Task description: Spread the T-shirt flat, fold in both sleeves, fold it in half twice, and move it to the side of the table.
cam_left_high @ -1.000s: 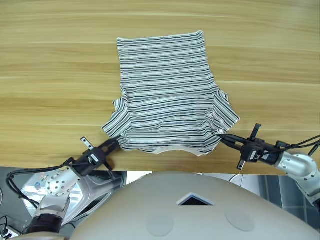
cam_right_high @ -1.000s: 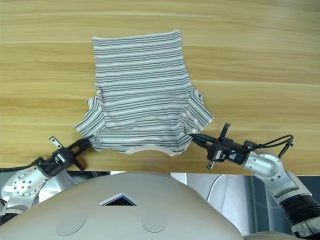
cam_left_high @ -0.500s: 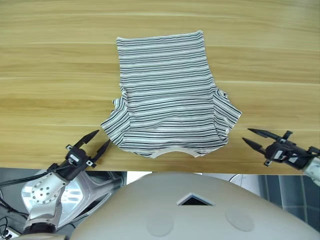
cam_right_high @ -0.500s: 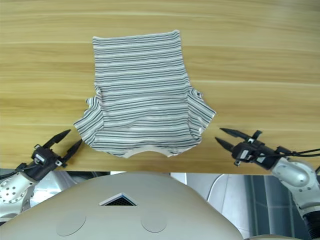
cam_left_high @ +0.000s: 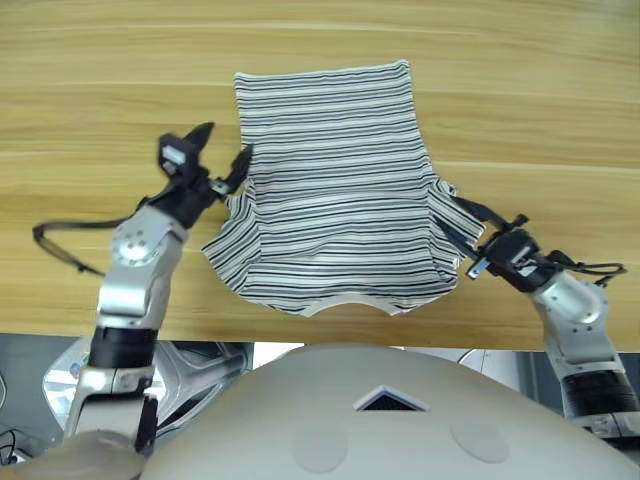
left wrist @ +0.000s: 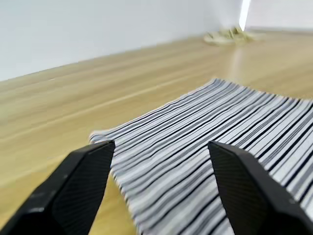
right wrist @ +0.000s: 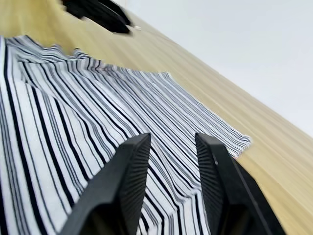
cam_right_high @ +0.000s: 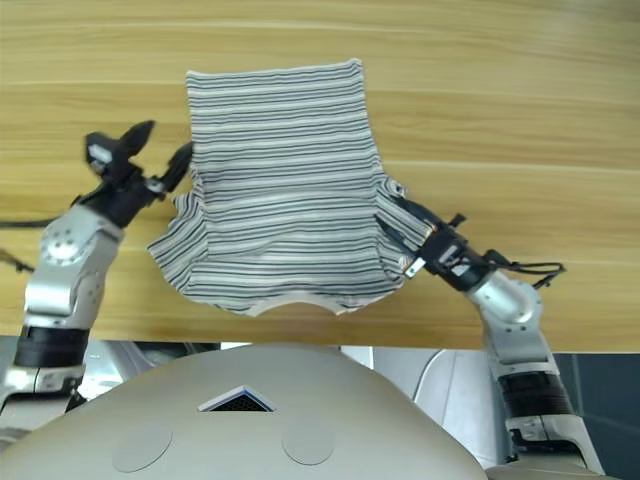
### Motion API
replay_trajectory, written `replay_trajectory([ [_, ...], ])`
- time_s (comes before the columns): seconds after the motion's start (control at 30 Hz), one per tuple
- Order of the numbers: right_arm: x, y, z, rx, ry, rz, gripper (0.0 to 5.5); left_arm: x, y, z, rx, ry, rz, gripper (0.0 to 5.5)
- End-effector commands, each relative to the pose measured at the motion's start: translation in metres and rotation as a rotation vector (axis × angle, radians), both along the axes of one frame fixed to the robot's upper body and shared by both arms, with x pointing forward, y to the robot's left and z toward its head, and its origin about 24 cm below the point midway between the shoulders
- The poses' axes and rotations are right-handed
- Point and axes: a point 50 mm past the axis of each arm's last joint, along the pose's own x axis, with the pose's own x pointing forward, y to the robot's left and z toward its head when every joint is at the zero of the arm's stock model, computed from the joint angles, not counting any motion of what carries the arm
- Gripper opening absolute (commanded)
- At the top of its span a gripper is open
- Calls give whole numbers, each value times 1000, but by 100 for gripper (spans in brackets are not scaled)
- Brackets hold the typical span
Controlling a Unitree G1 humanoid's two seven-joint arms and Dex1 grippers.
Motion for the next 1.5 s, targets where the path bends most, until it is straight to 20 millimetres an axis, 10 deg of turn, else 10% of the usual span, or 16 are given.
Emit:
replay_trajectory([
  [0.03,5,2,-6,-21,7,-18,167,9,-10,-15,161,94,-89,353],
  [0.73,9,34,-1,20,-21,60,167,59,-3,-55,524,197,-171,353],
  [1.1,15,30,-4,23,-54,20,167,44,-4,-8,374,-122,-122,353],
  [1.23,14,30,-11,8,-46,9,167,46,24,25,440,-324,70,353],
  [1.37,13,32,-16,-14,-54,11,167,46,50,11,479,-272,230,353],
  [1.5,18,35,-13,-14,-81,11,167,52,31,-20,566,-177,92,353],
])
